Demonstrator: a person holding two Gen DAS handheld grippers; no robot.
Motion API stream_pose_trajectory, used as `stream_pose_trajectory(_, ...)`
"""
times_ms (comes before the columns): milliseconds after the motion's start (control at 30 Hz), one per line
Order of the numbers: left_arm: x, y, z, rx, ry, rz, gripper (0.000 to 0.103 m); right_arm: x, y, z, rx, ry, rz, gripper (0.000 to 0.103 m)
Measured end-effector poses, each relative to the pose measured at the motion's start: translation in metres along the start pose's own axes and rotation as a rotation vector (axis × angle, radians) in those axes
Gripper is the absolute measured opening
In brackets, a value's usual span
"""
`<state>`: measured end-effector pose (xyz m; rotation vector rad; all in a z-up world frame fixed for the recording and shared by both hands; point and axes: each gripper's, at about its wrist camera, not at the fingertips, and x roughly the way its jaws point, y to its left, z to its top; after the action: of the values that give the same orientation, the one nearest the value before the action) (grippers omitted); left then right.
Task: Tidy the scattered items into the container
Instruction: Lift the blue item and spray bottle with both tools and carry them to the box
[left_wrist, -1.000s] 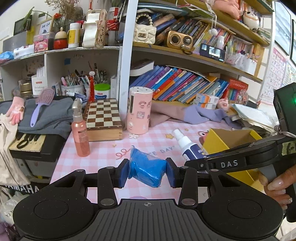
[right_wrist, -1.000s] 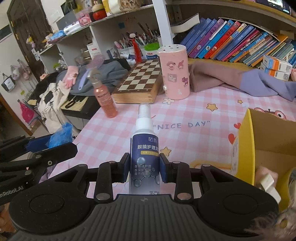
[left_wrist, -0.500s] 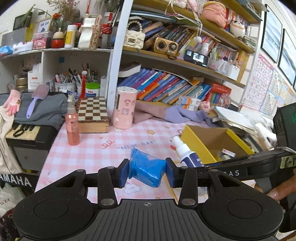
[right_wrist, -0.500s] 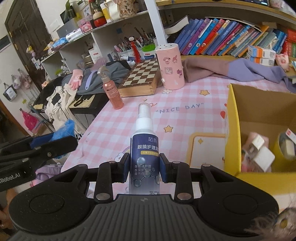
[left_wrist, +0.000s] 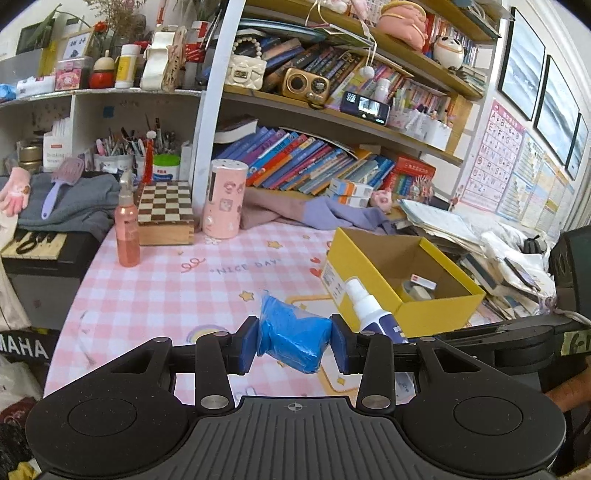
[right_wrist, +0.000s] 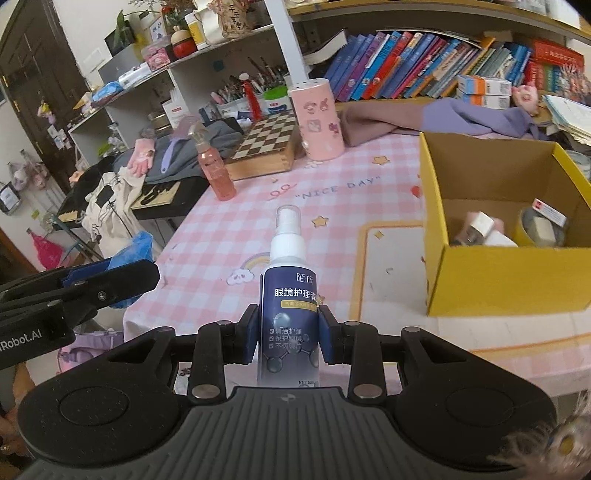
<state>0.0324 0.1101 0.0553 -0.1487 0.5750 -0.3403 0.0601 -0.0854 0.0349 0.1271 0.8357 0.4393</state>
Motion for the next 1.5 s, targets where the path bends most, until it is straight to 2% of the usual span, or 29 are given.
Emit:
stream_pose_trajectory(300, -0.006, -0.012, -0.015, 0.017, 0.028, -0.059, 0.039, -0.020, 0.003, -0.028, 0.028, -0.005, -0.038, 0.030)
stream_pose_trajectory(833, 0.020, -0.048, -0.016, 0.089, 0.077, -0.206, 0.039, -0.053, -0.029, -0.052, 0.155, -0.037, -0.169, 0.030)
stream_pose_trajectory(1200, 0.047, -0.084, -0.011, 0.150, 0.107, -0.299, 0.039, -0.071, -0.060, -0.061, 0.237, -0.059, -0.248, 0.030)
stream_pose_trajectory(1500, 0.066, -0.108, -0.004, 0.178, 0.120, -0.333, 0.038, -0.080, -0.085, -0.059, 0.264, -0.072, -0.274, 0.030)
